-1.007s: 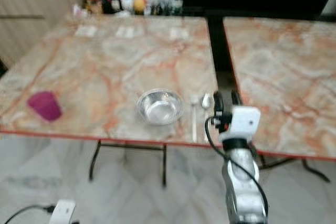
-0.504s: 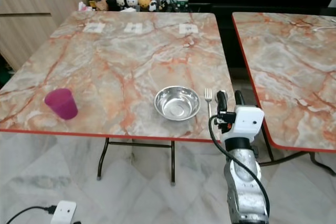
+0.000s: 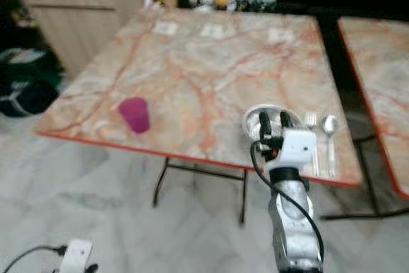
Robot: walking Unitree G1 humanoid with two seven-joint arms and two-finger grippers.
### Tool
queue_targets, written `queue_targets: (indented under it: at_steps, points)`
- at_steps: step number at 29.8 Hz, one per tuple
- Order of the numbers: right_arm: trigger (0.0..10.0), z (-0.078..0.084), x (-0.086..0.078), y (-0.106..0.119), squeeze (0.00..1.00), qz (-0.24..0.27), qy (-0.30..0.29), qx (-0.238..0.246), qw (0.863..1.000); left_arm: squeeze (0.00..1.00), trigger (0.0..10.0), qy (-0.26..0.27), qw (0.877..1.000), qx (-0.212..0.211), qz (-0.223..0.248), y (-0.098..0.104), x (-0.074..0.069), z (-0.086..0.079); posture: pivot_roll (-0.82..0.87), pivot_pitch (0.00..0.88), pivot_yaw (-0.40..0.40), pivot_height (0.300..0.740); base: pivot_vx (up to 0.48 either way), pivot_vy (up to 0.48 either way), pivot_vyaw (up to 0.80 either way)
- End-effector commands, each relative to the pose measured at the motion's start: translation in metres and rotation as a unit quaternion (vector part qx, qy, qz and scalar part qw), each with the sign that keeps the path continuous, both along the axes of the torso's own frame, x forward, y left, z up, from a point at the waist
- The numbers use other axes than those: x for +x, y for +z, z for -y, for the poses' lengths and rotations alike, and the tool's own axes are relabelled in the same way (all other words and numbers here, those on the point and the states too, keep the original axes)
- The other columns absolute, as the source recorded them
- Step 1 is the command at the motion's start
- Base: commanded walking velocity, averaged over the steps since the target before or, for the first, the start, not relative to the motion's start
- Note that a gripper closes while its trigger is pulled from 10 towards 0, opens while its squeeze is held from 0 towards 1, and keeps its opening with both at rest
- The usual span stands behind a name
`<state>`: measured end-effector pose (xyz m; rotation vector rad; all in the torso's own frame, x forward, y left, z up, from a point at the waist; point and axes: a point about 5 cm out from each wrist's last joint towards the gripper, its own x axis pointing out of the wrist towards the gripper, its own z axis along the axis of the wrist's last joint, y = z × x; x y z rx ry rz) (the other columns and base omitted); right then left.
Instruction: Setting the table
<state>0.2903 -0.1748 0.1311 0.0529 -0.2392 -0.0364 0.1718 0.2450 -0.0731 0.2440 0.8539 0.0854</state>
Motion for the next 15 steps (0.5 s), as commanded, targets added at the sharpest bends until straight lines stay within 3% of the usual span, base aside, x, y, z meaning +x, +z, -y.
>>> queue_targets:
  at_steps: [1, 11, 15]
  points:
    - [10.0, 0.010, 0.000, -0.004, 0.00, -0.014, -0.024, 0.014, 1.000, 0.00, 10.0, 0.002, 1.000, -0.005, -0.002, -0.001, -0.002, 0.001, -0.05, 0.076, 0.033, 0.740, 0.000, 0.000, 0.00]
    - [10.0, 0.017, 0.002, -0.008, 0.00, -0.025, -0.051, 0.039, 0.998, 0.00, 10.0, -0.001, 1.000, -0.004, -0.001, -0.001, -0.001, 0.002, -0.05, 0.076, 0.032, 0.740, 0.000, 0.000, 0.00]
    - [10.0, 0.022, 0.004, -0.009, 0.00, -0.029, -0.070, 0.077, 0.994, 0.00, 10.0, -0.003, 1.000, -0.005, -0.002, -0.001, -0.001, 0.002, -0.05, 0.075, 0.031, 0.740, 0.000, 0.000, 0.00]
